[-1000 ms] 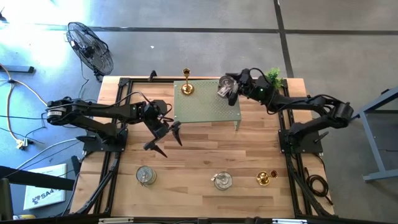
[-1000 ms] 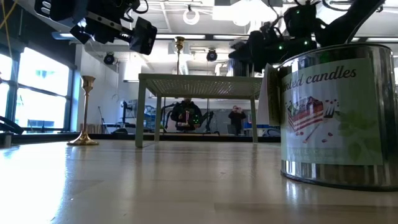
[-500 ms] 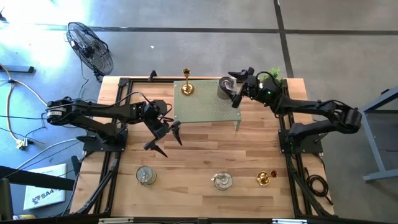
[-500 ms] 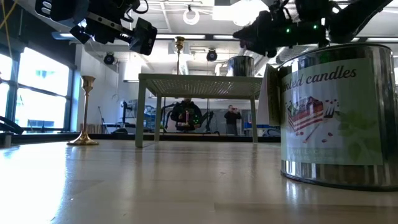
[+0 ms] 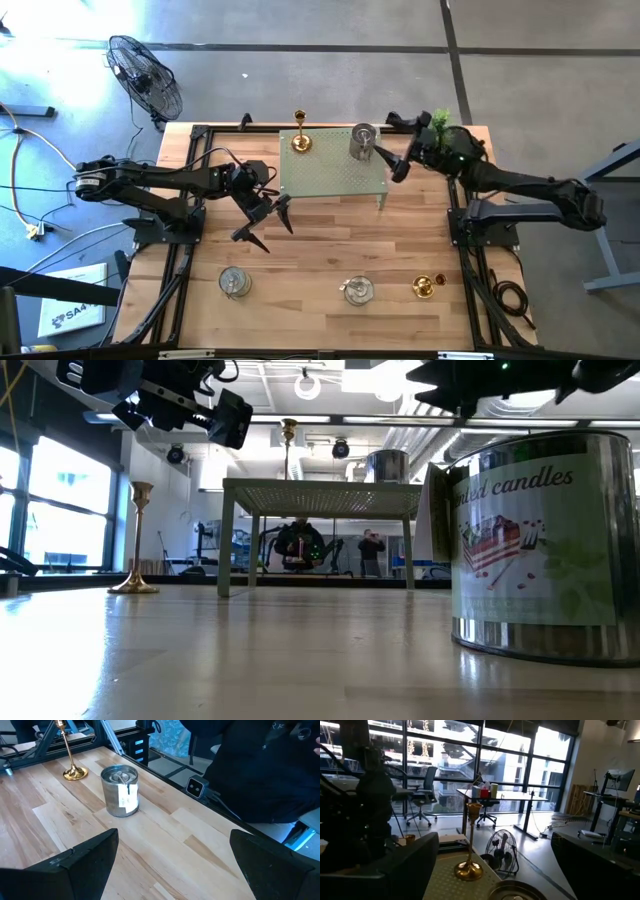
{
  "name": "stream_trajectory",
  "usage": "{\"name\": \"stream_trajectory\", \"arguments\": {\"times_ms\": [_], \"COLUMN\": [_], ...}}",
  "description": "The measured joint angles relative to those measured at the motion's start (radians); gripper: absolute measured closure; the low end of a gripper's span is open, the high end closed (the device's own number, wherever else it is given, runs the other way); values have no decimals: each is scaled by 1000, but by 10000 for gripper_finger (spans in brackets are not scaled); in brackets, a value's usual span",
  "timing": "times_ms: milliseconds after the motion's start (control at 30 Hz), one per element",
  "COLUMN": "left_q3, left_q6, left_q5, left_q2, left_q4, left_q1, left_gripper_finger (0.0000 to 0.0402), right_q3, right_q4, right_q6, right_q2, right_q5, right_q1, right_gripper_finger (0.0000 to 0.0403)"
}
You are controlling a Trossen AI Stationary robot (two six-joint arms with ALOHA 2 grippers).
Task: Pick & Place candle stick holders
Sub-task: Put the bottom gold candle holder on the shelf
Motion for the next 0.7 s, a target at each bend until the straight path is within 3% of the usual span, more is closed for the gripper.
{"name": "stream_trajectory", "arguments": {"times_ms": [433, 700], "left_q3": [0, 0], "left_q6": [-6, -100], "left_q5": [-37, -101], "left_q2": [0, 0], "left_q4": [-27, -23], "left_q1": [0, 0], "left_gripper_finger": [25, 25], "right_q3": [3, 150], "right_q4": [-426, -791], "right_q6": [98, 252], "right_q2": [-219, -214], "right_q5": [42, 146], "right_q1": [169, 339], "right_gripper_finger": [22, 22]}}
